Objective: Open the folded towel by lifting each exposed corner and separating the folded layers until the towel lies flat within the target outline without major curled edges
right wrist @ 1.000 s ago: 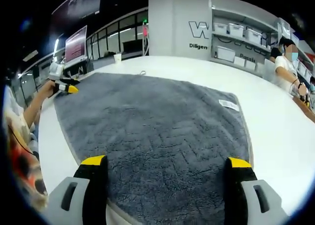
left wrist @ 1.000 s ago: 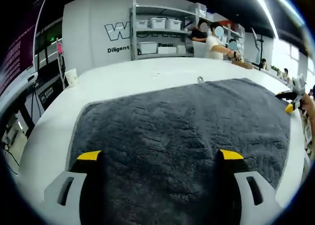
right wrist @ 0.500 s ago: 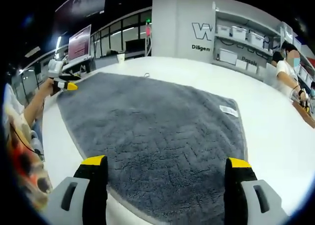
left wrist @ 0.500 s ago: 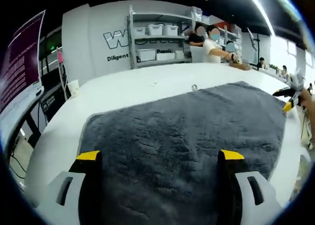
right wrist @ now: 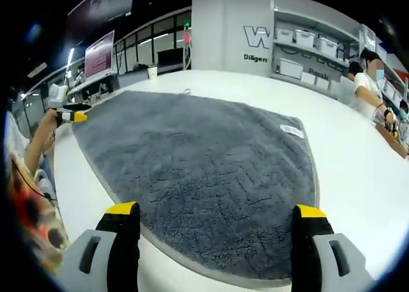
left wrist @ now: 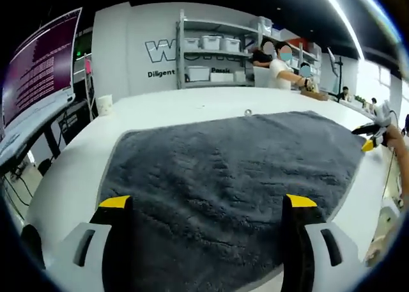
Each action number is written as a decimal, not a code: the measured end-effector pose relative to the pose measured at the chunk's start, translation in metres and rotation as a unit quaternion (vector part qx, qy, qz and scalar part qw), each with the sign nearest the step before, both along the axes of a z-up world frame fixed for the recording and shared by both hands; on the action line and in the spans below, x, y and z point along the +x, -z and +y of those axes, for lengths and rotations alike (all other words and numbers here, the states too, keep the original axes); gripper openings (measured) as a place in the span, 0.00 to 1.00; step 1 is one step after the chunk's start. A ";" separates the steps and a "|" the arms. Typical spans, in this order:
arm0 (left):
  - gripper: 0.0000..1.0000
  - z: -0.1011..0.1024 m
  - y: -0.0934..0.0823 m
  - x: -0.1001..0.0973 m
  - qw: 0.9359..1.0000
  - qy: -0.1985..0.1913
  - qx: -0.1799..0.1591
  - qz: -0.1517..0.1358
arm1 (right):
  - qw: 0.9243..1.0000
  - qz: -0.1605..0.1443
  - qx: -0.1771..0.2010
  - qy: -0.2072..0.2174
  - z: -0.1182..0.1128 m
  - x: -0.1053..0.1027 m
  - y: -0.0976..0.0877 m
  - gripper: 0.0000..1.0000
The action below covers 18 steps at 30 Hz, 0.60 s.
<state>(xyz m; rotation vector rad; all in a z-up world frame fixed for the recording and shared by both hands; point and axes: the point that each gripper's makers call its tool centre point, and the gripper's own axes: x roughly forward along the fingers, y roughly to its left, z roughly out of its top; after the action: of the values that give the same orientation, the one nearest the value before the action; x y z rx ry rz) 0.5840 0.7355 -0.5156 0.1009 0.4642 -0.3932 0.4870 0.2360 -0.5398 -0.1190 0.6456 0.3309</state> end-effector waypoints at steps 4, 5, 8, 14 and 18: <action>0.94 0.011 0.002 -0.004 1.000 -0.018 -0.002 -0.001 | 1.000 0.002 0.007 0.004 -0.003 -0.001 0.003 0.99; 0.94 0.013 0.003 -0.004 1.000 -0.022 0.000 0.000 | 1.000 0.001 0.008 0.005 -0.003 -0.001 0.003 0.99; 0.93 0.018 0.009 -0.006 1.000 -0.028 0.007 0.010 | 1.000 0.000 0.010 0.005 -0.003 0.000 0.003 0.99; 0.94 0.025 0.018 -0.010 0.999 -0.041 0.011 0.023 | 1.000 -0.004 0.010 0.003 -0.003 -0.001 0.003 0.99; 0.93 0.026 0.017 -0.012 0.999 -0.044 0.010 0.023 | 1.000 -0.009 0.012 0.004 -0.003 -0.002 0.003 0.99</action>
<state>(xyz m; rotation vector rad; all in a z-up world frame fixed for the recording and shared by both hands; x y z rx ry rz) 0.5723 0.7611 -0.5330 0.0905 0.5161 -0.3054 0.4848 0.2330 -0.5429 -0.0956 0.6235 0.3300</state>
